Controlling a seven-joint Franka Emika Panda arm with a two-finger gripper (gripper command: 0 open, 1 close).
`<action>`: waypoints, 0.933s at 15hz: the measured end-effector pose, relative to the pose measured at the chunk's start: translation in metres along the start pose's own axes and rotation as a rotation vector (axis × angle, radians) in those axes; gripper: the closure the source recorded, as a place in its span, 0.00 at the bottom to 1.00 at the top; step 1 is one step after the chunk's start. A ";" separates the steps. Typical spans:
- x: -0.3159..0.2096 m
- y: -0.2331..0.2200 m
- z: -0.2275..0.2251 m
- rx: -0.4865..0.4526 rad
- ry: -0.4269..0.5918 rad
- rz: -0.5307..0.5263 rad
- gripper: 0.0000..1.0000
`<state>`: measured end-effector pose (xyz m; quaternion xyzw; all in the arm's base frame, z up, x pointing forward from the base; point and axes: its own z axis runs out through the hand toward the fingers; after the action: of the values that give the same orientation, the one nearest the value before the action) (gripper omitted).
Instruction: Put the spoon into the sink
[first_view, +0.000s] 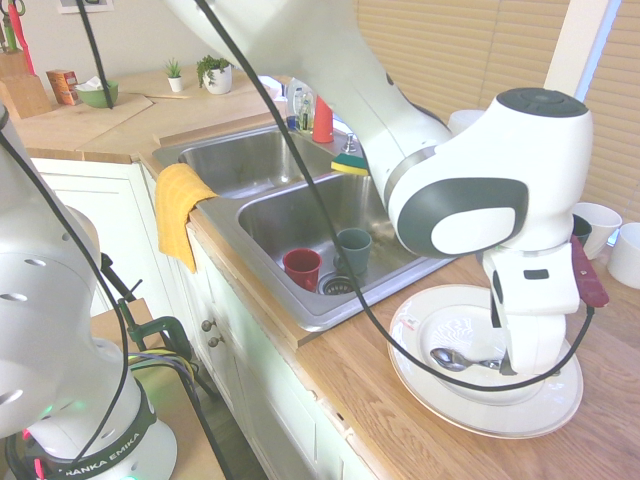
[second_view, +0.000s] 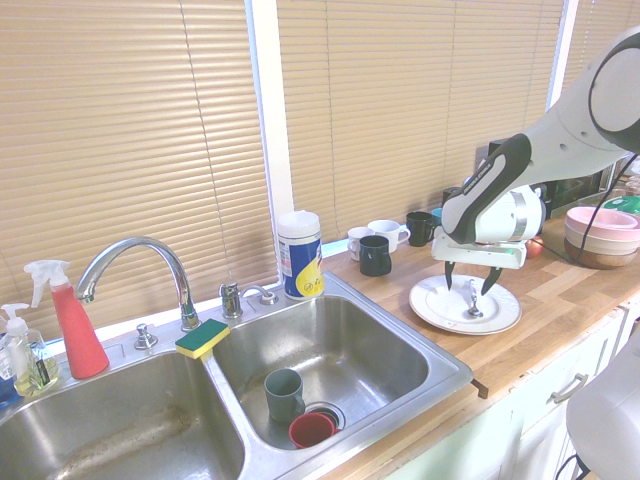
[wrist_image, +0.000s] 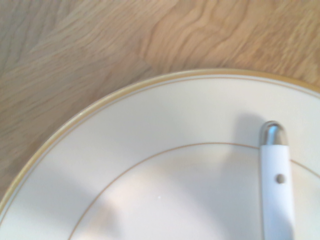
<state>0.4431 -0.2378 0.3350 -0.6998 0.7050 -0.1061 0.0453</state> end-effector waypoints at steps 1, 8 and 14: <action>0.000 0.000 0.001 0.000 -0.002 0.004 1.00; 0.004 -0.001 0.004 -0.003 -0.007 0.018 1.00; 0.006 -0.003 0.011 -0.012 -0.011 0.026 1.00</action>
<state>0.4478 -0.2445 0.3252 -0.6915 0.7143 -0.0972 0.0465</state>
